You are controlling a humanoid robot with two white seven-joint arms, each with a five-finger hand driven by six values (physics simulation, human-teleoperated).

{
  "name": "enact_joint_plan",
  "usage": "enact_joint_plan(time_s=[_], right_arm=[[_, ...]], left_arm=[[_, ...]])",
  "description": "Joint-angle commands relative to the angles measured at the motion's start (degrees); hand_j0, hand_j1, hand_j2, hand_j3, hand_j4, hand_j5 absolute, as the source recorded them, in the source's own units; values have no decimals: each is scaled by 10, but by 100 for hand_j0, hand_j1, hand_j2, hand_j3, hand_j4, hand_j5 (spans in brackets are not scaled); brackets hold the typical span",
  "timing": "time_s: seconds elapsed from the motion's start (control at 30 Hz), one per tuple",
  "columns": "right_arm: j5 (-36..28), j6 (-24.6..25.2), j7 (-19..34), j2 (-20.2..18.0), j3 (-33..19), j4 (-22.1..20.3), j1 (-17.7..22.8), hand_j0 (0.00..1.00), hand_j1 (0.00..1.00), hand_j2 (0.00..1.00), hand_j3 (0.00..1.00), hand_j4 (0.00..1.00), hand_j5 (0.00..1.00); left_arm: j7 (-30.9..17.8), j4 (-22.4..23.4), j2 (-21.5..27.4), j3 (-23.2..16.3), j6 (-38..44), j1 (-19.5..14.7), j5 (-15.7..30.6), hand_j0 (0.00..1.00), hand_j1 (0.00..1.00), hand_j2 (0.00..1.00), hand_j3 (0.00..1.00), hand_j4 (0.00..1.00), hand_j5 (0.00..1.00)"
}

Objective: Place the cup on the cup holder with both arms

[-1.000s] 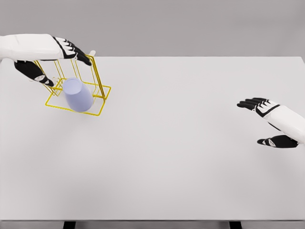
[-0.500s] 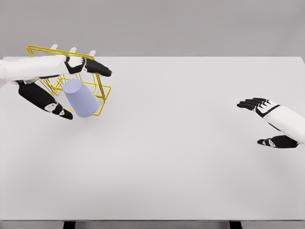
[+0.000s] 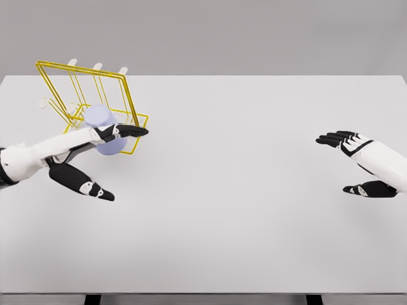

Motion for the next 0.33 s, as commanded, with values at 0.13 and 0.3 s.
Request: enact_joint_plan(time_s=[0.13, 0.3], right_arm=[[-4, 2, 0, 0, 4, 0, 0, 100, 100, 100, 100, 100, 100], [-4, 2, 0, 9, 10, 0, -1, 100, 100, 100, 100, 100, 100]], left_arm=[[5, 4, 0, 1, 1, 7, -9, 100, 100, 100, 100, 100, 100], [6, 4, 1, 1, 1, 7, -9, 100, 100, 100, 100, 100, 100]])
